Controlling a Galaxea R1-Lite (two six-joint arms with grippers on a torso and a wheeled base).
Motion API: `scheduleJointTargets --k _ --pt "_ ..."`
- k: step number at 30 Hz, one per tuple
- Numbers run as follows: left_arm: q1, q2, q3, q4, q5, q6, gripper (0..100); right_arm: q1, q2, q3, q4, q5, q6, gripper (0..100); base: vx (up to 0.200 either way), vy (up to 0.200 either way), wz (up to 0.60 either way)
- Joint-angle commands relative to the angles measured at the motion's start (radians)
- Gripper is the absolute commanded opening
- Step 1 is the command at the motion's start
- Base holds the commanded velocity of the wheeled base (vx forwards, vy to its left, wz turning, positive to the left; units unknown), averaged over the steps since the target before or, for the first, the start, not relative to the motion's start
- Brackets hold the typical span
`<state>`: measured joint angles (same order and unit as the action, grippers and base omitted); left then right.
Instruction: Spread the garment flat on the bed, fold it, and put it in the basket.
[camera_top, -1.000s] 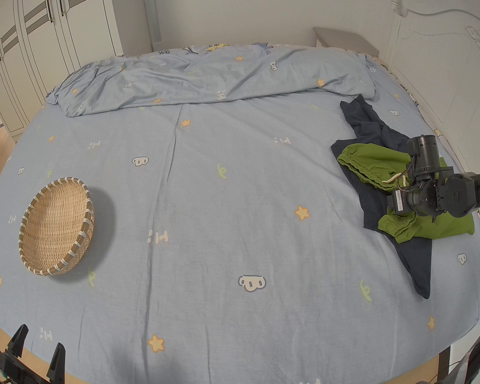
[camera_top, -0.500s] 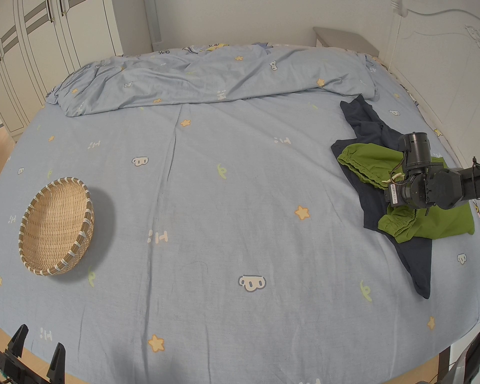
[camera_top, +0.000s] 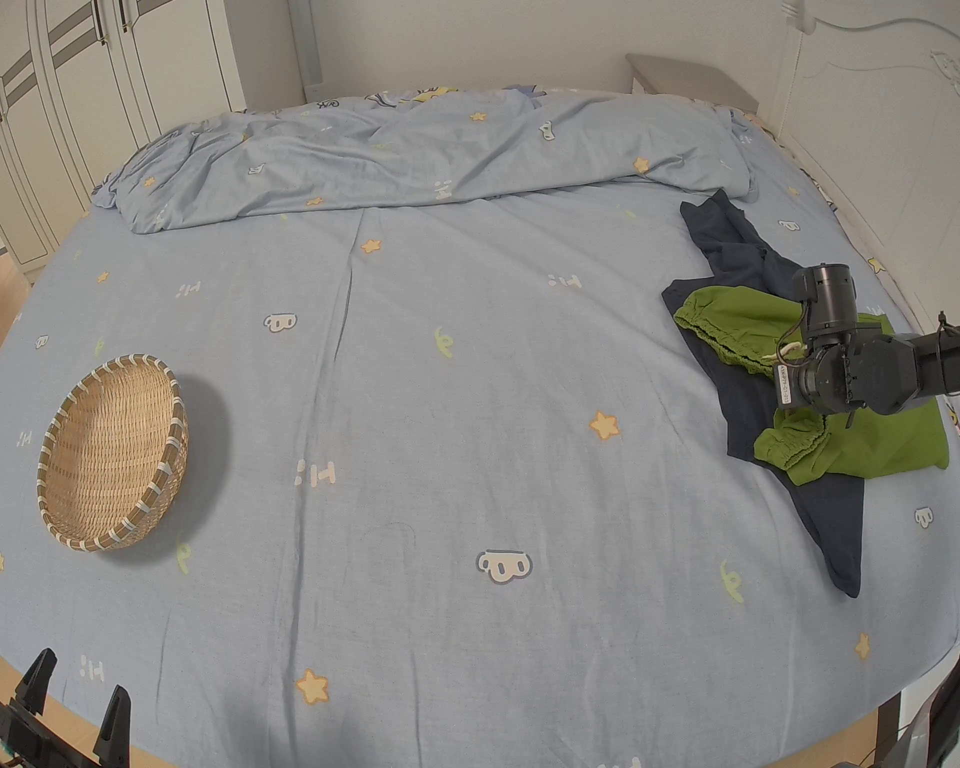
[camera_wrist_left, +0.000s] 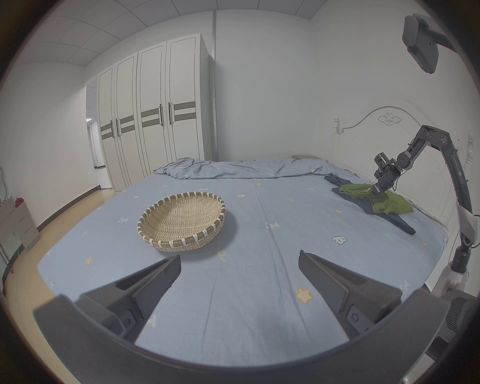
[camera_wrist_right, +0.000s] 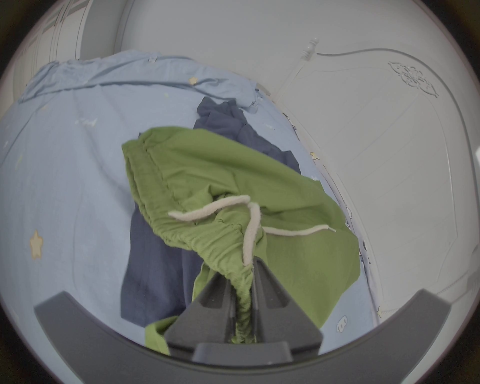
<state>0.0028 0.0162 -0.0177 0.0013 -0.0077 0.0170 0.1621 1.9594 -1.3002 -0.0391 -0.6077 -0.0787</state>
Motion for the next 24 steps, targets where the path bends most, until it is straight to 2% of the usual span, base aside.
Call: scheduleJointTargets --k 1,7,9,10,12,14,18,20,21,23,24 --pt "0.0 -0.016 0.016 0.0 0.0 0.0 100 0.011 -0.019 -0.074 0.013 0.005 0.045 0 0.0 0.0 0.0" --pt "0.0 -0.016 0.016 0.0 0.0 0.0 100 0.043 -0.093 -0.189 0.139 0.012 0.103 0 0.0 0.0 0.0" --pt "0.0 -0.016 0.016 0.0 0.0 0.0 100 0.093 -0.119 -0.271 0.232 0.037 0.154 0 0.0 0.0 0.0" --pt "0.0 -0.016 0.016 0.0 0.0 0.0 100 0.093 -0.119 -0.271 0.232 0.037 0.154 0 0.0 0.0 0.0" --pt "0.0 -0.016 0.016 0.0 0.0 0.0 100 0.142 -0.134 -0.346 0.334 0.101 0.209 0 0.0 0.0 0.0" --pt "0.0 -0.016 0.016 0.0 0.0 0.0 100 0.163 -0.139 -0.372 0.377 0.124 0.232 0 0.0 0.0 0.0" --pt "0.0 -0.016 0.016 0.0 0.0 0.0 100 0.241 -0.142 -0.464 0.512 0.238 0.358 0 0.0 0.0 0.0" --pt "0.0 -0.016 0.016 0.0 0.0 0.0 100 0.241 -0.142 -0.464 0.512 0.238 0.358 0 0.0 0.0 0.0" --pt "0.0 -0.016 0.016 0.0 0.0 0.0 100 0.267 -0.142 -0.548 0.613 0.316 0.41 0 0.0 0.0 0.0" --pt "0.0 -0.016 0.016 0.0 0.0 0.0 100 0.27 -0.142 -0.573 0.637 0.328 0.418 0 0.0 0.0 0.0" --pt "0.0 -0.016 0.016 0.0 0.0 0.0 100 0.281 -0.142 -0.64 0.691 0.347 0.435 0 0.0 0.0 0.0"
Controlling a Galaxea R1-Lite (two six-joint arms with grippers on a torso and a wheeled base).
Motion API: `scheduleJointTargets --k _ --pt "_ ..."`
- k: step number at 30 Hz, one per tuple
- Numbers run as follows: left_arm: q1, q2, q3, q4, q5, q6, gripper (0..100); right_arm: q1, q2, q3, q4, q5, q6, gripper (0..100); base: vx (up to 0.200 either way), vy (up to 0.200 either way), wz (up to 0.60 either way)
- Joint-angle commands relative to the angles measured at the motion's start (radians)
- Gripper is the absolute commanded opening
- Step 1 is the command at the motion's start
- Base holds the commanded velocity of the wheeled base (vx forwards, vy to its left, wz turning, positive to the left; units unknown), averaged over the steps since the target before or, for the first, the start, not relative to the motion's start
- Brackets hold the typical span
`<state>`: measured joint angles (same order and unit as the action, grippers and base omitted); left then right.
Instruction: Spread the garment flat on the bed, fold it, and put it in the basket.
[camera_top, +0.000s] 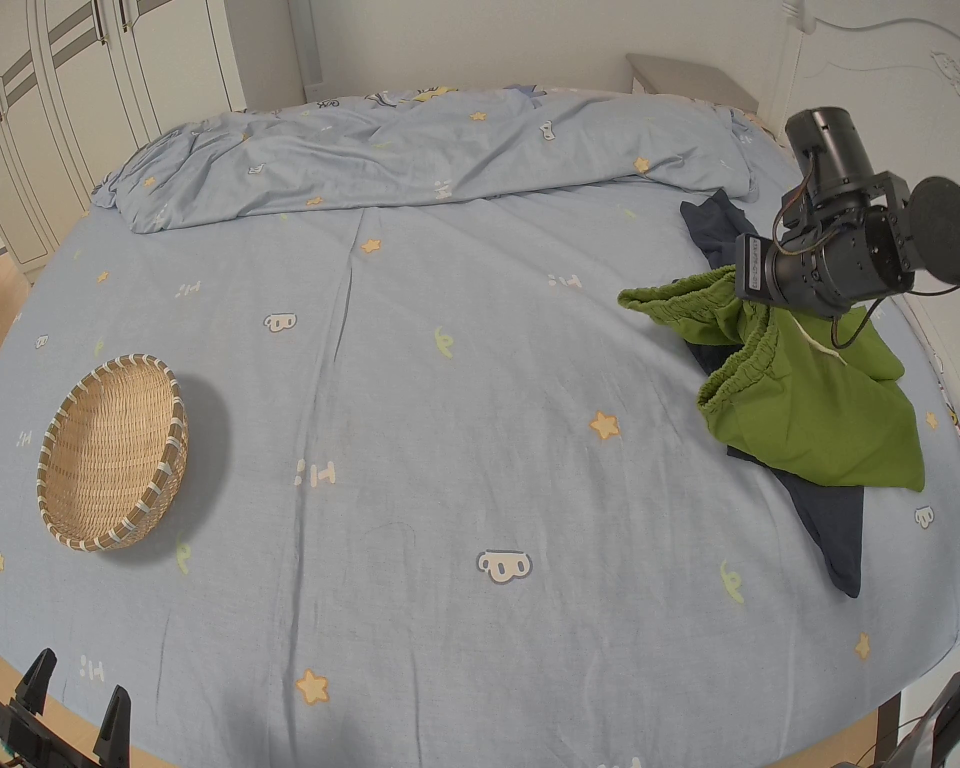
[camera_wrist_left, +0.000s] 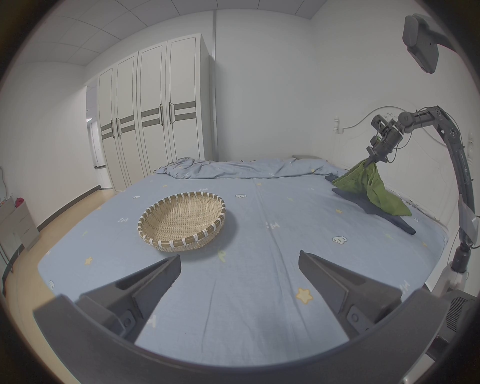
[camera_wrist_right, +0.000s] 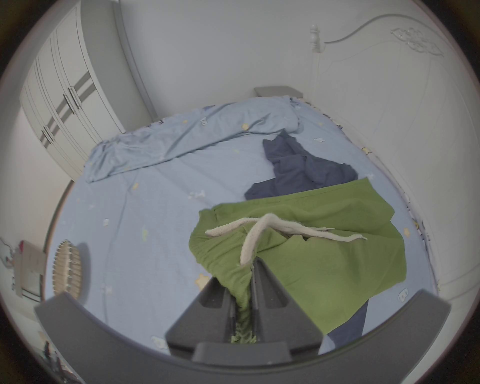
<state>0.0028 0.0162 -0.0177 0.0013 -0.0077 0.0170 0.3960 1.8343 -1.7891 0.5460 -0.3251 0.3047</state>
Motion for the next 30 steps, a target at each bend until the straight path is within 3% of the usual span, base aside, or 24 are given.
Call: scheduleJointTargets --k 1,6,9,14,19,23,30 --pt "0.0 -0.016 0.016 0.0 0.0 0.0 100 0.057 -0.016 -0.182 0.131 0.07 0.059 0 0.0 0.0 0.0" --pt "0.0 -0.016 0.016 0.0 0.0 0.0 100 0.121 -0.021 -0.211 0.21 0.1 0.085 0 0.0 0.0 0.0" --pt "0.0 -0.016 0.016 -0.001 0.0 0.0 100 0.296 -0.016 -0.211 0.29 0.158 0.2 0 0.0 0.0 0.0" --pt "0.0 -0.016 0.016 0.0 0.0 0.0 100 0.452 0.02 -0.211 0.262 0.265 0.326 0 0.0 0.0 0.0" --pt "0.0 -0.016 0.016 -0.001 0.0 0.0 100 0.564 0.103 -0.211 0.143 0.256 0.372 0 0.0 0.0 0.0" --pt "0.0 -0.016 0.016 0.0 0.0 0.0 100 0.646 0.178 -0.211 0.127 0.218 0.375 0 0.0 0.0 0.0" --pt "0.0 -0.016 0.016 0.0 0.0 0.0 100 0.675 0.303 -0.211 0.089 0.202 0.375 0 0.0 0.0 0.0"
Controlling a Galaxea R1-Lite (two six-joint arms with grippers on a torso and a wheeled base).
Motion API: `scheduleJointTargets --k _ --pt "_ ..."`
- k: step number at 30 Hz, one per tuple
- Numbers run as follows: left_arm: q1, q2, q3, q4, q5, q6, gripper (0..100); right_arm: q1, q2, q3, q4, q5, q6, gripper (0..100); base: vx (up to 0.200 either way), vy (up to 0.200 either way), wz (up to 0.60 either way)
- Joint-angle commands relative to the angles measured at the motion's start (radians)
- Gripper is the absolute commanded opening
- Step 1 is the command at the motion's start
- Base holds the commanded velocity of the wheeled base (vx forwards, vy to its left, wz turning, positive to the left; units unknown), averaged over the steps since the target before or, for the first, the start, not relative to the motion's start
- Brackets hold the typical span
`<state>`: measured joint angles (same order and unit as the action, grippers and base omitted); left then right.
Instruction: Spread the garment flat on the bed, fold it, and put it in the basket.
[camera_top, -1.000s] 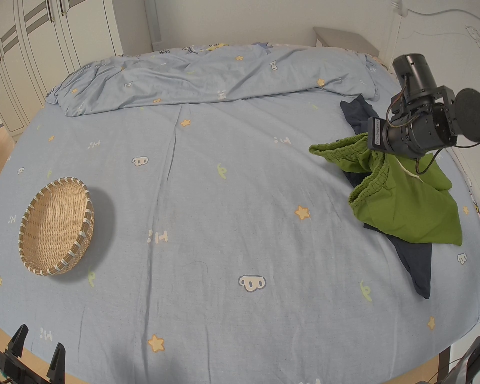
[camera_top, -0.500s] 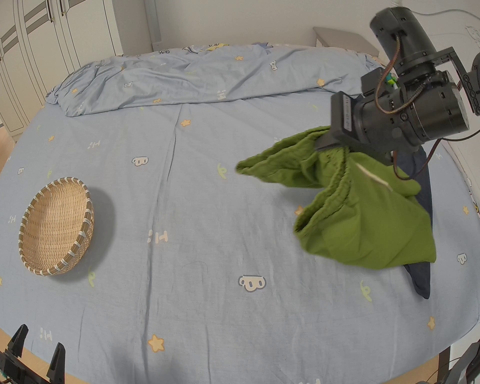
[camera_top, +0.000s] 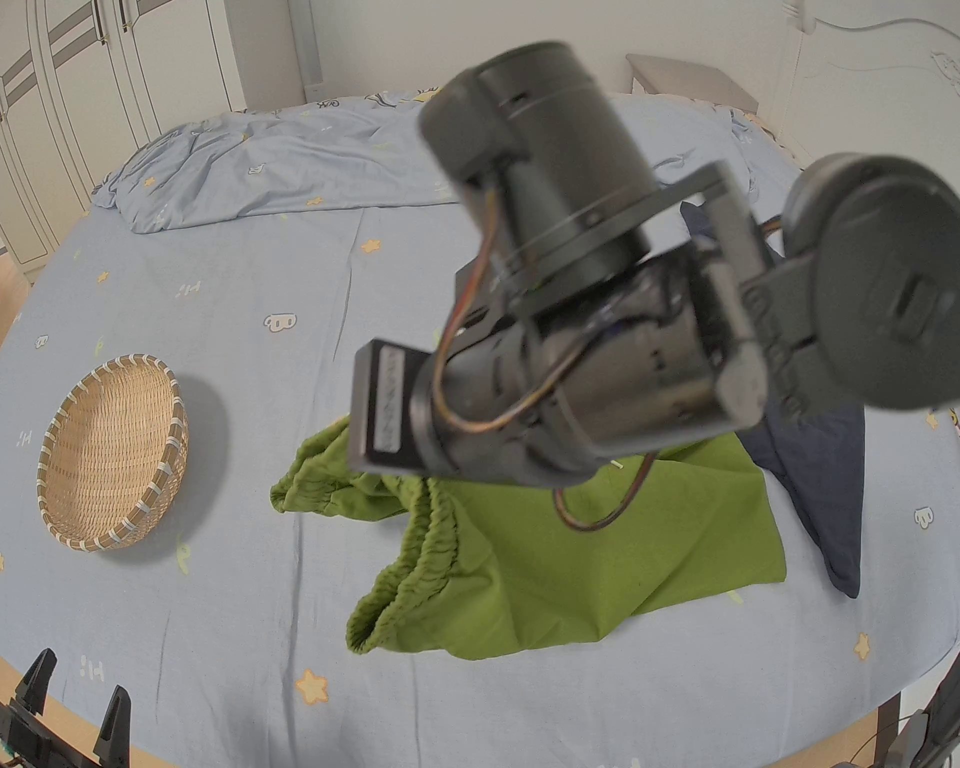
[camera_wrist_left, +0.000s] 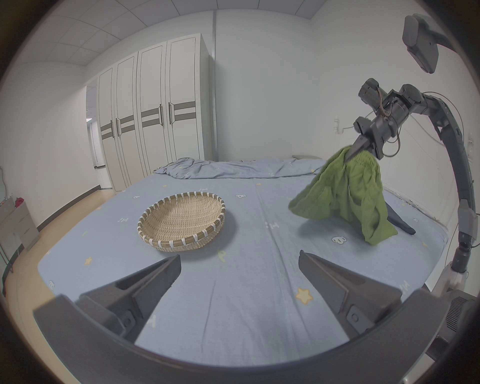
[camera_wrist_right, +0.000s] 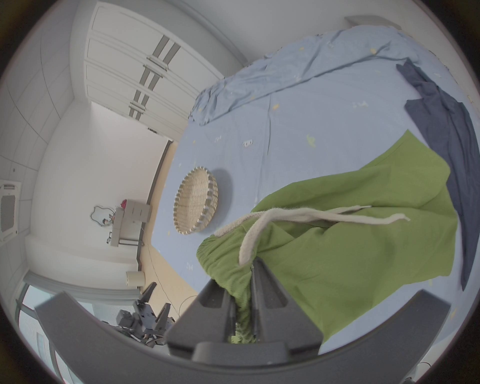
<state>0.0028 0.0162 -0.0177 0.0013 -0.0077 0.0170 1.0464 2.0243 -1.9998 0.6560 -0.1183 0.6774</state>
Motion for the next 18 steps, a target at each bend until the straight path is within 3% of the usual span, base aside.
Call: scheduleJointTargets --k 1,16,17,18 --pt "0.0 -0.016 0.016 0.0 0.0 0.0 100 0.023 0.139 0.0 -0.022 -0.006 0.002 0 0.0 0.0 0.0" --pt "0.0 -0.016 0.016 -0.001 -0.003 0.001 100 -0.017 0.215 0.0 -0.01 -0.006 -0.015 0 0.0 0.0 0.0" --pt "0.0 -0.016 0.016 -0.001 -0.003 0.001 100 -0.017 0.215 0.0 -0.01 -0.006 -0.015 100 0.0 0.0 0.0" --pt "0.0 -0.016 0.016 -0.001 -0.003 0.001 100 -0.017 0.215 0.0 -0.01 -0.006 -0.015 100 0.0 0.0 0.0"
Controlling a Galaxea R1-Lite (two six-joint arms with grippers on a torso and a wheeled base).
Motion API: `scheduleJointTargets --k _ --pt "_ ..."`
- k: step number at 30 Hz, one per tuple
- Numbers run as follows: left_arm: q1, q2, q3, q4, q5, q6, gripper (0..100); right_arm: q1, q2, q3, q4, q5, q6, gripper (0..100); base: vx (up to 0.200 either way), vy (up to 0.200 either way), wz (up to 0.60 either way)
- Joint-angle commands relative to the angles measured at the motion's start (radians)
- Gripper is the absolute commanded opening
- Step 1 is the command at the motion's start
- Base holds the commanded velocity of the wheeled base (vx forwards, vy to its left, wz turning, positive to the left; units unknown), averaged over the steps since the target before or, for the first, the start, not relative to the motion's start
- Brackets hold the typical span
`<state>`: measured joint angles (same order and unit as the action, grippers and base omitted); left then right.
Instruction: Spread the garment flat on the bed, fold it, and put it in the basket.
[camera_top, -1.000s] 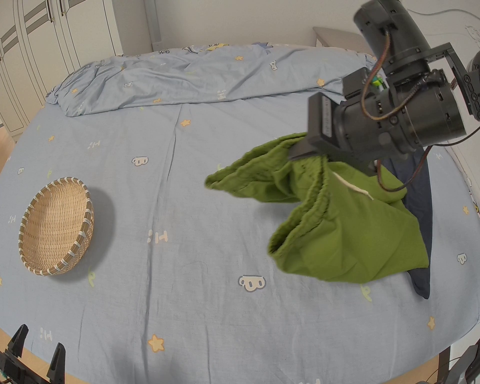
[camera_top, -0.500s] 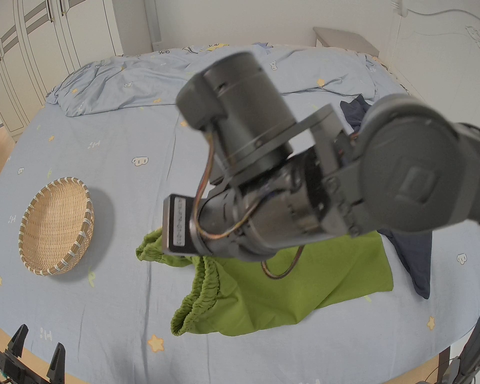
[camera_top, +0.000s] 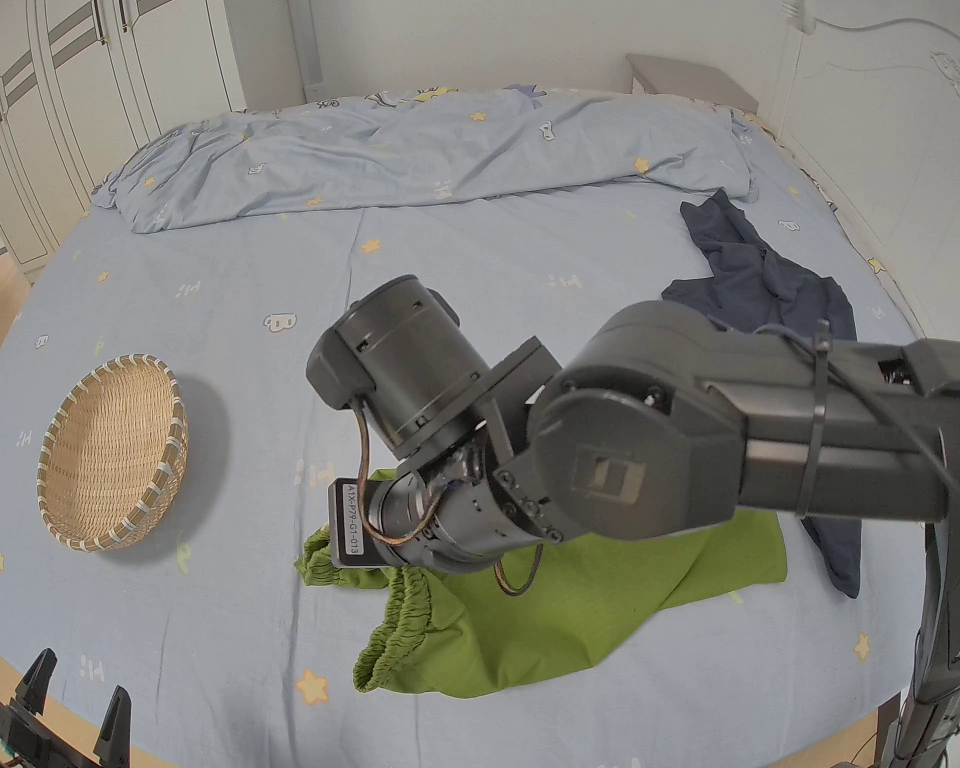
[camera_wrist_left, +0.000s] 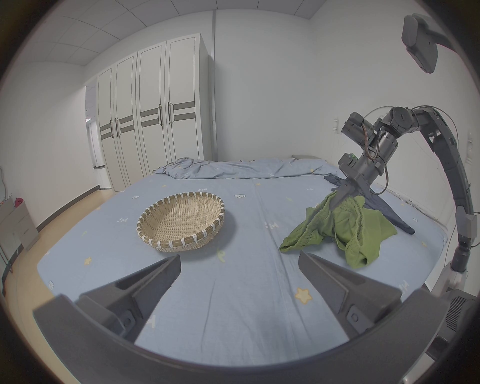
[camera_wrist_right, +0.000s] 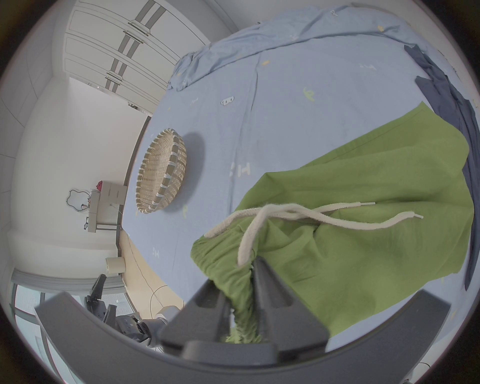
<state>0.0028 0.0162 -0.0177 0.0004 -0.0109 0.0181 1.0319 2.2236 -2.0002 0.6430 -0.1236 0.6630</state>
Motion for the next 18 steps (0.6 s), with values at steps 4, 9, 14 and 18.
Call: scheduleJointTargets --k 4,9,14,18 --pt "0.002 -0.016 0.015 0.003 -0.009 0.011 100 -0.001 0.031 0.0 0.029 -0.001 -0.054 100 0.0 0.0 0.0" --pt "0.005 -0.016 0.005 -0.003 0.015 0.022 100 0.005 0.073 0.0 0.095 -0.001 -0.063 100 0.0 0.0 0.0" --pt "-0.021 0.142 -0.426 -0.019 0.032 -0.021 100 -0.006 0.073 0.0 0.104 0.001 -0.057 100 0.0 0.0 0.0" --pt "-0.072 0.317 -0.53 0.066 -0.046 -0.026 100 -0.007 0.065 0.0 0.106 0.002 -0.06 100 0.0 0.0 0.0"
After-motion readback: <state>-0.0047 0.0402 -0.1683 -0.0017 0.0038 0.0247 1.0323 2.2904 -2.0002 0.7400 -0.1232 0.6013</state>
